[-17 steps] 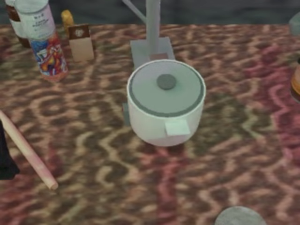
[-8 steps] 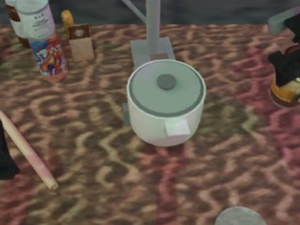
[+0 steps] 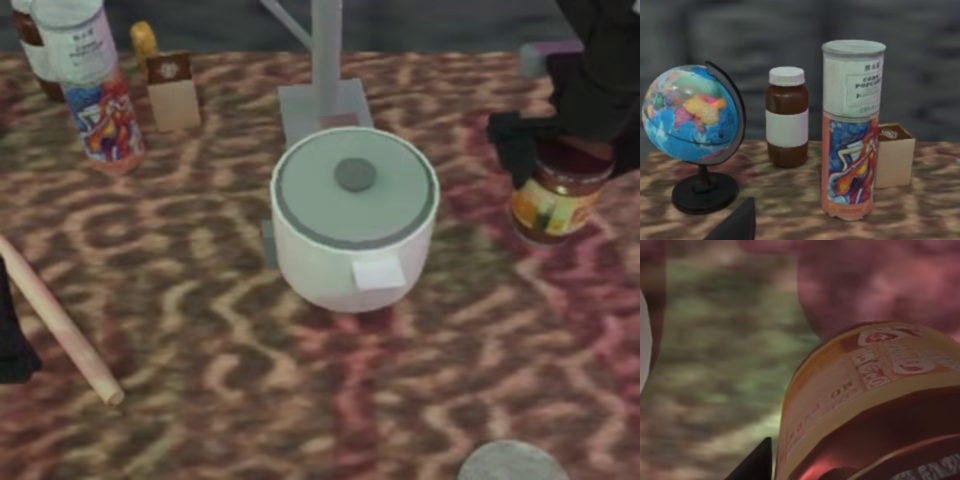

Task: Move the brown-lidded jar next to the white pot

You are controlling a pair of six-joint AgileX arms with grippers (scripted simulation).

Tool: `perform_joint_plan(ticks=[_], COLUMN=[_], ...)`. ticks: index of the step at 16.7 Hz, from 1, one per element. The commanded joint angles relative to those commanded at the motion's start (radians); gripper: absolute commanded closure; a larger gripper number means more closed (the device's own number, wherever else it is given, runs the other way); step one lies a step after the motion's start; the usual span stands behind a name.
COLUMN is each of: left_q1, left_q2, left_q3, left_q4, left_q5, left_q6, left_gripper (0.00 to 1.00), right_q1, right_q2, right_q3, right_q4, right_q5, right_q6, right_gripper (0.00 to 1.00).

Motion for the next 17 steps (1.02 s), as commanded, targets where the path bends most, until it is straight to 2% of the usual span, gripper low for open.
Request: perform_joint_plan(ticks=[4,10,17], left_q1=[0.0,0.0,0.0], left_q2=[0.0,0.0,0.0], left_q3=[0.0,0.0,0.0], left_q4=[0.0,0.0,0.0], left_q5=[0.0,0.0,0.0], left_q6=[0.0,0.0,0.0], left_gripper=[0.0,0.0,0.0], right_q1=[0.043,0.041,0.045], right_q2=[0.008,0.004,0.057], right_q3=[-0.02,-0.021,-0.13], right_q4=[0.026,0.029,0.188], right_q5=[0.015,0.014,0.016], right_q6=[0.135,0.142,0.142], right_gripper=[1.0,1.0,1.0])
